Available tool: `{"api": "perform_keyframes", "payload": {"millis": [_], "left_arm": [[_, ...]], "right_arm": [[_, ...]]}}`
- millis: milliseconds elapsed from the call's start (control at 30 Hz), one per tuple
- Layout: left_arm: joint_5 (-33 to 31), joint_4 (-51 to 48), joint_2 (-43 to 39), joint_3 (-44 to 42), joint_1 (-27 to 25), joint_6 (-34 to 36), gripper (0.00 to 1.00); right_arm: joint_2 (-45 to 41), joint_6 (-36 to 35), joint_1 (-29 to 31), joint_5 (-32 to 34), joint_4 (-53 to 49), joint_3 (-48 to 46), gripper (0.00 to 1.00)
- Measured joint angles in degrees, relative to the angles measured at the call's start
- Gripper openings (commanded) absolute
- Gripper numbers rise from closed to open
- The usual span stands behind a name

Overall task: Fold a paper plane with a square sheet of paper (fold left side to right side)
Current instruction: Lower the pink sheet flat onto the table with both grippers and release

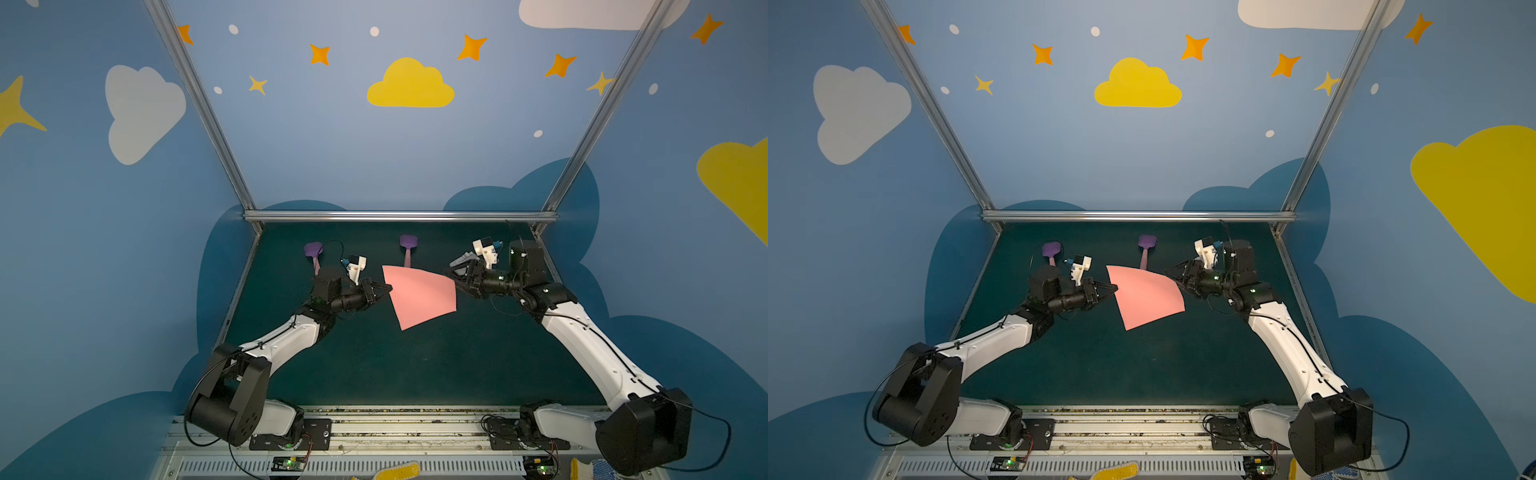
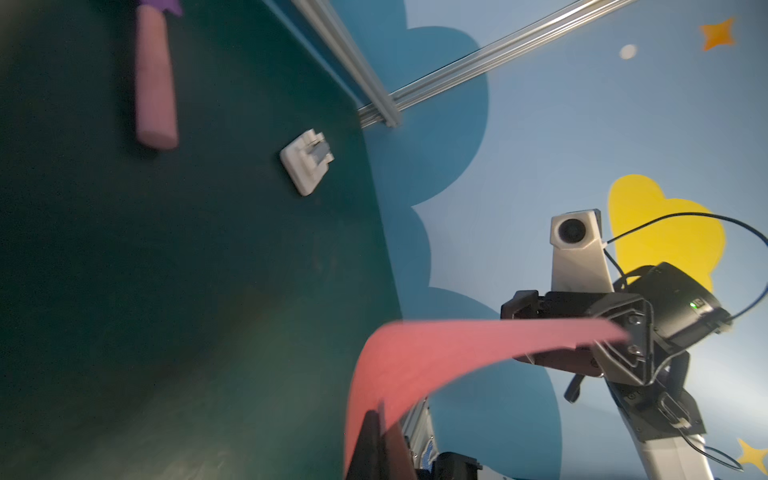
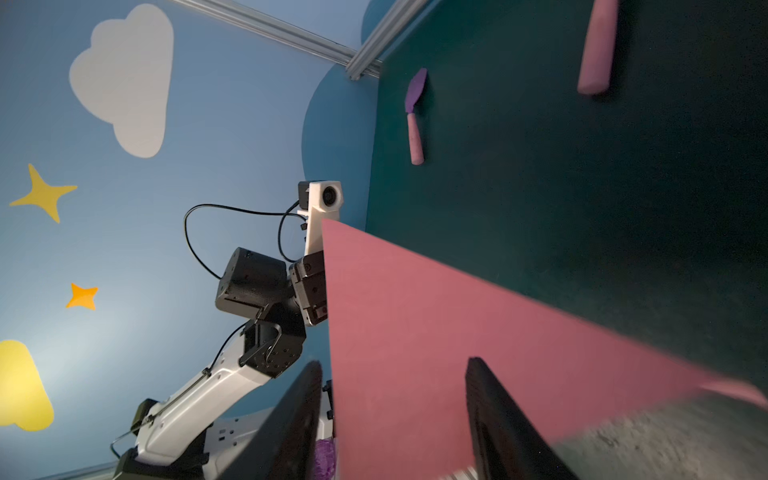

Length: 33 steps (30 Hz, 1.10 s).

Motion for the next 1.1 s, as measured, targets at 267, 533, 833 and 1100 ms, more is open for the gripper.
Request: {"api": "perform_keyframes", "payload": {"millis": [267, 533, 833, 1100], "left_arm": [[-2.2, -17.6, 1.1, 0.1, 0.0, 5.8, 0.04], [-3.1, -35.2, 8.0, 6.5, -0.1, 14.4, 0.04], [-6.4, -50.1, 15.2, 19.3, -0.1, 24.3, 0.04], [-10.1, -59.9, 22.0, 27.3, -0.1, 31.5, 0.04]], "right_arm": [[-7.4, -1.9, -3.1, 7.7, -1.3, -11.2, 0.67], [-5.0, -7.5, -2.1, 9.1, -3.4, -16.4, 0.62], [11.9, -13.6, 6.5, 8.9, -3.3, -11.5, 0.36], [26.3, -17.9, 9.2, 10.2, -3.1, -1.8, 0.0]]}}
